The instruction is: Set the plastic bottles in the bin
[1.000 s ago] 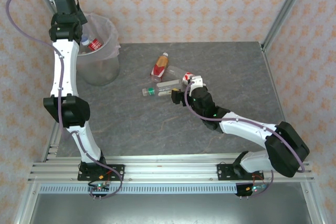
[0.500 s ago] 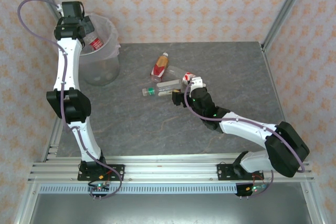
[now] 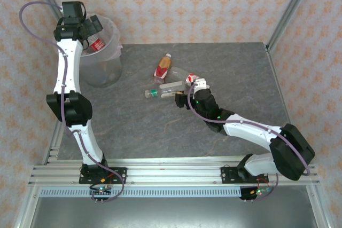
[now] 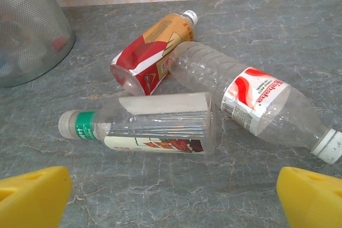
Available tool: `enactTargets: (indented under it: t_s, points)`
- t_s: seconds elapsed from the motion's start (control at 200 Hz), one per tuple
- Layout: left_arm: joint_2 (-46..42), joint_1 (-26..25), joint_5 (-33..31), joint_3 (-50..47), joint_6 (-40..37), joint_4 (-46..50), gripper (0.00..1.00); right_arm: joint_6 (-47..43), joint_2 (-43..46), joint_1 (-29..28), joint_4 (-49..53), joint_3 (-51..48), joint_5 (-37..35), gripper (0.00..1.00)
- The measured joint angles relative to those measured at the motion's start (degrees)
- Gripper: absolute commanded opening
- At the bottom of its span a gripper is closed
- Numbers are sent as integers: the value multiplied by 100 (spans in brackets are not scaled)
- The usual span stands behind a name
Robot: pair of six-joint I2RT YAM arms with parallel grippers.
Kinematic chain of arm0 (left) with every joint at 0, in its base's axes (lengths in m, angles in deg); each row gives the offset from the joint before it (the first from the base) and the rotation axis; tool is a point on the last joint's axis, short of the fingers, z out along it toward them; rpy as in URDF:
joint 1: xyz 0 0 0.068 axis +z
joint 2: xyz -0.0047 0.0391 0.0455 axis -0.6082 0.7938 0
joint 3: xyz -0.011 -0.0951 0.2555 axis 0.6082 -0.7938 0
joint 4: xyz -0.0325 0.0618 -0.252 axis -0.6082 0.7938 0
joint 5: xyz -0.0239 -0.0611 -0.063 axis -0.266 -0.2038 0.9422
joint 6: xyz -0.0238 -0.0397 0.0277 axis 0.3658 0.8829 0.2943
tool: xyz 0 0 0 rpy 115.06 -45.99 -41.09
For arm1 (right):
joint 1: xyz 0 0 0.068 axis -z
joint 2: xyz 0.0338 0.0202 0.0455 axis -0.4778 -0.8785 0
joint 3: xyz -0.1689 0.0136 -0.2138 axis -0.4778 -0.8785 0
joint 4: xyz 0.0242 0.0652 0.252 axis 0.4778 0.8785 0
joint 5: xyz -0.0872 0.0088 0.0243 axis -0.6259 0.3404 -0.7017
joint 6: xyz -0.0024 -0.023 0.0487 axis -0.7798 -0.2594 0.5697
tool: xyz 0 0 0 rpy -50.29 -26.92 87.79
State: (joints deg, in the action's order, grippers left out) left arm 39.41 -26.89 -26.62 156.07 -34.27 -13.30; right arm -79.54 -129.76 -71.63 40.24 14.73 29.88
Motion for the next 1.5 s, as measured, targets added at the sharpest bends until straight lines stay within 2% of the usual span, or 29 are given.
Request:
enactTargets:
  t_s: [0.31, 0.515, 0.881, 1.256, 1.501]
  points:
    - [-868, 0, 802, -667, 302, -160, 100, 367, -2, 28, 232, 0, -413, 99]
    - [-1696, -48, 1137, -1480, 616, -737, 100, 798, -2, 415, 498, 0, -328, 99]
    - [-2286, -990, 1158, -2754, 916, -1360, 100, 809, -125, 715, 1167, 214, -293, 99]
    - [-3781, -1032, 1078, -4483, 1257, -1867, 100, 175, -564, 1064, 1829, 612, -221, 99]
    - [-4734, -1032, 562, -5633, 1449, -1899, 100, -730, -955, 2006, 2476, 1189, 883, 100]
